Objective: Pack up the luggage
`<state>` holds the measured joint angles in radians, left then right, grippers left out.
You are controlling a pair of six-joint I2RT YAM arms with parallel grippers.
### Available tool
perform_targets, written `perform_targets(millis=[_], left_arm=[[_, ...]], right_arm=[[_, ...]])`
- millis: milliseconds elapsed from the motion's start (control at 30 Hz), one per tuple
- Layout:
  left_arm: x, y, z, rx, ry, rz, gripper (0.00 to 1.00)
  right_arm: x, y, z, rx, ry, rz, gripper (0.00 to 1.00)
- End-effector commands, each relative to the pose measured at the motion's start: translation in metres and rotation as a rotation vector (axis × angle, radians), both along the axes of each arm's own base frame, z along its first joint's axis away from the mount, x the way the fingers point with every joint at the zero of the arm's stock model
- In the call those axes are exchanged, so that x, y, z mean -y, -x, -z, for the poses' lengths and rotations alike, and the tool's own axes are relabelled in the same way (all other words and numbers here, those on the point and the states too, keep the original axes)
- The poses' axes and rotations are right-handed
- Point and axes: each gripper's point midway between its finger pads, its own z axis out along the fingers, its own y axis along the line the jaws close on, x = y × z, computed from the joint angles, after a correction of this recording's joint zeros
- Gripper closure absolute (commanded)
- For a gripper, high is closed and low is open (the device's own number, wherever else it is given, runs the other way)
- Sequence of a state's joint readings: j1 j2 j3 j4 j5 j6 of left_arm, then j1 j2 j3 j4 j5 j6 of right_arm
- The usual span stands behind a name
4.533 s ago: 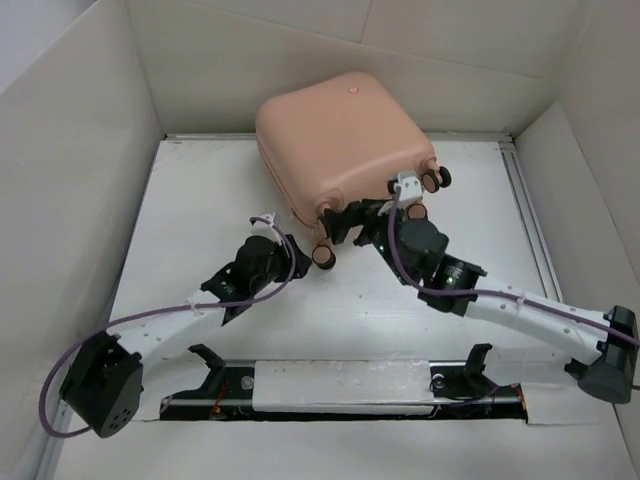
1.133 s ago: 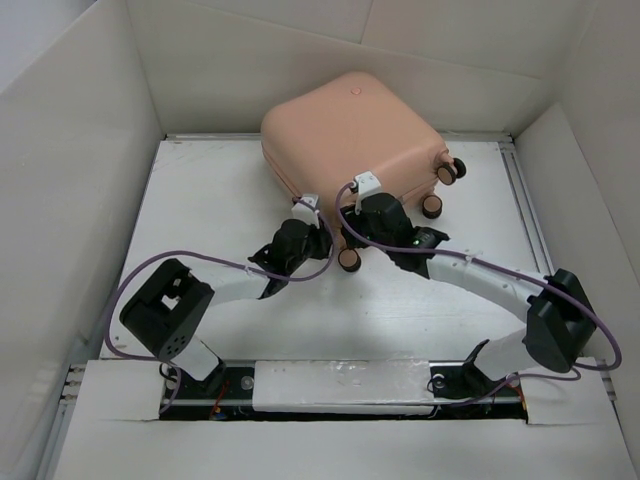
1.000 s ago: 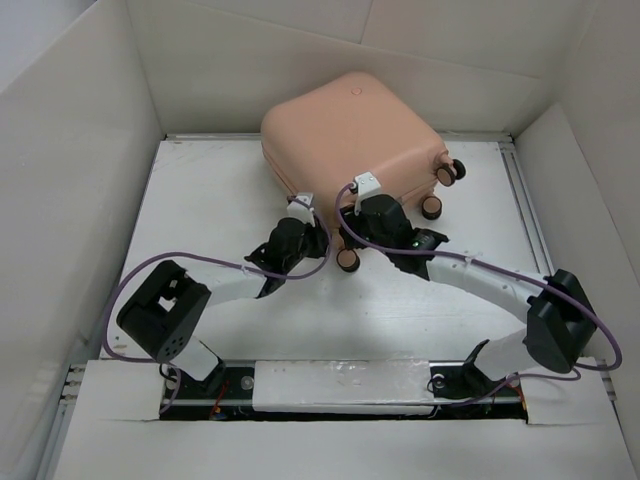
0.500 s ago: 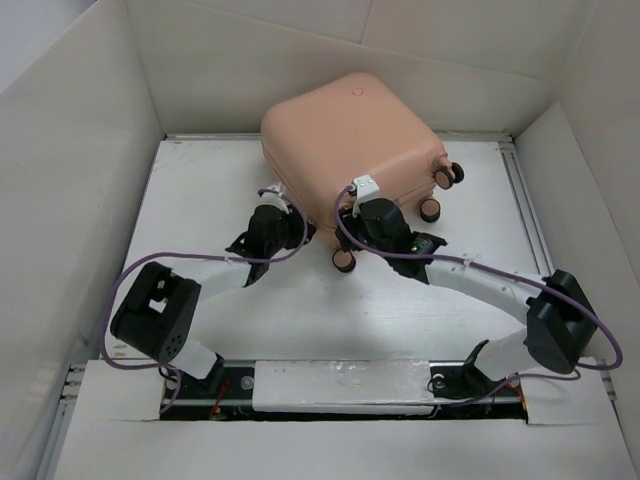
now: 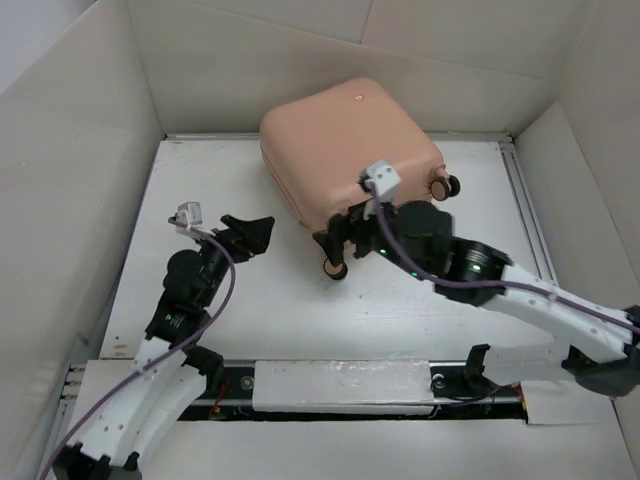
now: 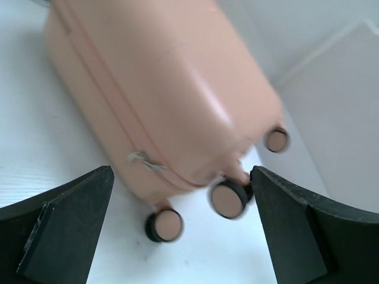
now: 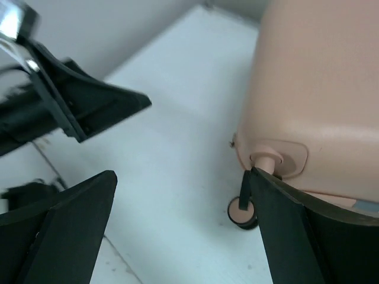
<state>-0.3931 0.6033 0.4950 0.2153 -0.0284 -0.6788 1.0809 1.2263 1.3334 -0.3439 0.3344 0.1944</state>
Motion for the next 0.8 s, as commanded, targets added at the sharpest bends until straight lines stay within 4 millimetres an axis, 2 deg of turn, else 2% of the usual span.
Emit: perform_targets(millis=[0,33,100,133,167,200,233,267,333,367,400,467,500,533,567,633,667,700,733,767], left_arm=[[0.010,0.042,-0.023,0.015,0.027,0.141,0.00],[0.010,0.050,-0.037,0.046,0.037,0.157,0.00],[0.009,0.062,-0.045,0.069,0.044,0.182,0.00],[0.008,0.070,-0.054,0.100,0.065,0.193,0.00],[0.007,0.073,-0.053,0.095,0.073,0.193,0.00],[0.006,0.077,-0.055,0.094,0.073,0.193,0.00],[0.007,0.080,-0.054,0.092,0.072,0.205,0.00],[0.005,0.084,-0.058,0.101,0.074,0.205,0.00],[-0.001,0.082,-0.047,0.052,0.047,0.169,0.00],[-0.006,0.081,-0.045,0.036,0.042,0.143,0.00],[-0.011,0.082,-0.051,0.044,0.030,0.116,0.00],[-0.024,0.072,-0.044,-0.007,-0.016,0.035,0.00],[-0.028,0.071,-0.054,0.004,-0.025,0.012,0.00],[-0.037,0.067,-0.049,-0.033,-0.044,-0.042,0.00],[-0.040,0.065,-0.048,-0.053,-0.054,-0.061,0.00],[-0.039,0.060,-0.054,-0.086,-0.045,-0.074,0.00],[-0.037,0.058,-0.051,-0.107,-0.065,-0.063,0.00],[-0.037,0.060,-0.052,-0.131,-0.048,-0.065,0.00],[-0.041,0.063,-0.070,-0.111,-0.024,-0.083,0.00],[-0.043,0.067,-0.076,-0.107,-0.032,-0.082,0.00]], right_arm=[[0.052,0.020,-0.040,0.079,-0.060,0.081,0.00],[0.072,0.031,-0.051,0.102,-0.109,0.082,0.00],[0.096,0.037,-0.046,0.107,-0.146,0.118,0.00],[0.101,0.039,-0.028,0.103,-0.136,0.118,0.00],[0.122,0.047,-0.036,0.128,-0.195,0.132,0.00],[0.129,0.050,-0.033,0.135,-0.212,0.132,0.00],[0.134,0.049,-0.013,0.130,-0.194,0.151,0.00],[0.147,0.054,-0.019,0.150,-0.246,0.162,0.00],[0.154,0.055,-0.007,0.154,-0.252,0.174,0.00],[0.154,0.054,0.010,0.144,-0.225,0.174,0.00],[0.159,0.055,0.012,0.147,-0.233,0.183,0.00],[0.162,0.052,0.032,0.116,-0.207,0.222,0.00],[0.164,0.051,0.034,0.120,-0.214,0.231,0.00],[0.162,0.050,0.035,0.121,-0.218,0.231,0.00],[0.161,0.050,0.031,0.120,-0.240,0.232,0.00],[0.153,0.047,0.037,0.109,-0.229,0.233,0.00],[0.150,0.046,0.033,0.103,-0.237,0.234,0.00],[0.149,0.046,0.020,0.102,-0.265,0.235,0.00],[0.144,0.044,0.024,0.079,-0.221,0.237,0.00],[0.142,0.043,0.019,0.076,-0.211,0.237,0.00]])
